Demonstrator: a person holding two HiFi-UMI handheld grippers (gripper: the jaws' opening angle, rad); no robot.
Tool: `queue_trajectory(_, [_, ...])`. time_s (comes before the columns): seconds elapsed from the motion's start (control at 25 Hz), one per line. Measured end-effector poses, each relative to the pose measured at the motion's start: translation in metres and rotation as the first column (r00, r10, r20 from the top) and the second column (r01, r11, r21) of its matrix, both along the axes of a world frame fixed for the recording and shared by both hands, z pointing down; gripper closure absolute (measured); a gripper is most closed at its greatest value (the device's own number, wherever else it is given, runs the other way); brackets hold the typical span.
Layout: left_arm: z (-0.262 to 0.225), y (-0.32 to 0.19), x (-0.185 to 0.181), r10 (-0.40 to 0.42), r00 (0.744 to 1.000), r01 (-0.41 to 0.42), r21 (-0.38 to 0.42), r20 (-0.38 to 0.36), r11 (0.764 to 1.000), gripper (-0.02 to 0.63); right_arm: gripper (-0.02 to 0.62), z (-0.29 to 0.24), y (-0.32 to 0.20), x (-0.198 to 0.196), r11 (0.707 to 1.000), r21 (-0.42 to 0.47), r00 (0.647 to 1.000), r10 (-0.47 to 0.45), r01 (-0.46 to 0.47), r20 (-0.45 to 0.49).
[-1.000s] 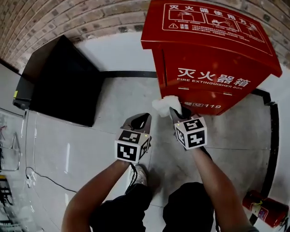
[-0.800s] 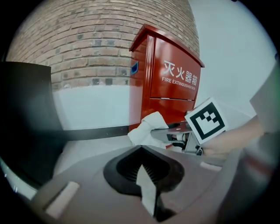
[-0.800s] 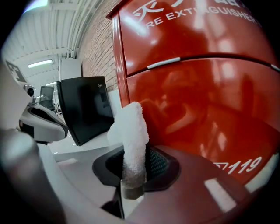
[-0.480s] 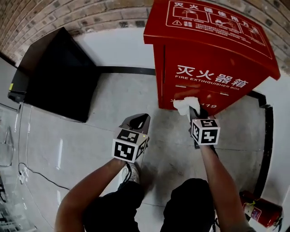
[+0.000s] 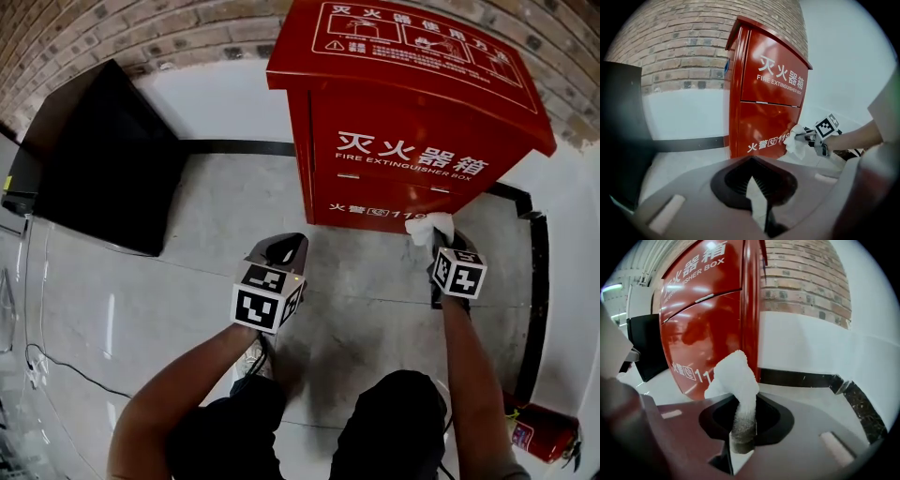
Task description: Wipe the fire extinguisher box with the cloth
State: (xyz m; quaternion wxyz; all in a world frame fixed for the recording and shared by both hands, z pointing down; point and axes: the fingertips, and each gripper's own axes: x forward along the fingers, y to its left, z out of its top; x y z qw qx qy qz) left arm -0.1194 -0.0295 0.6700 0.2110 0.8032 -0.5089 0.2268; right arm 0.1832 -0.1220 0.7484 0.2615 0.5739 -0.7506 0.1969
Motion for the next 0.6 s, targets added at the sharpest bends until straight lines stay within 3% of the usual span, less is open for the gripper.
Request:
queue_trajectory(0.12, [0.001, -0.004, 0.007, 0.017, 1.0, -0.017, 0.015, 0.008, 1.0, 0.606, 0.503, 0.004, 0.004, 0.017, 0.998, -0.011, 0.998, 0.06, -0.06, 0.013])
queue_trajectory(0.24, [0.006, -0.006, 0.013, 0.052, 0.998, -0.053, 0.018, 0.045, 0.998, 0.606, 0.505, 0.005, 0.025, 0.0, 1.0, -0.016, 1.0, 0.013, -0.013, 0.014])
queue_trajectory(0.44, [0.012, -0.005, 0.005, 0.094, 0.989, -0.093, -0.012, 0.112, 0.996, 0.606, 0.503, 0.019, 0.043, -0.116, 0.98, -0.034, 0.975, -0.192, 0.197, 0.107])
queue_trajectory(0.6, [0.022, 0.0, -0.006, 0.035, 0.995, -0.032, -0.043, 0.089, 0.999, 0.606, 0.503, 0.032, 0.04, -0.207, 0.942, -0.048, 0.934, -0.323, 0.333, 0.153])
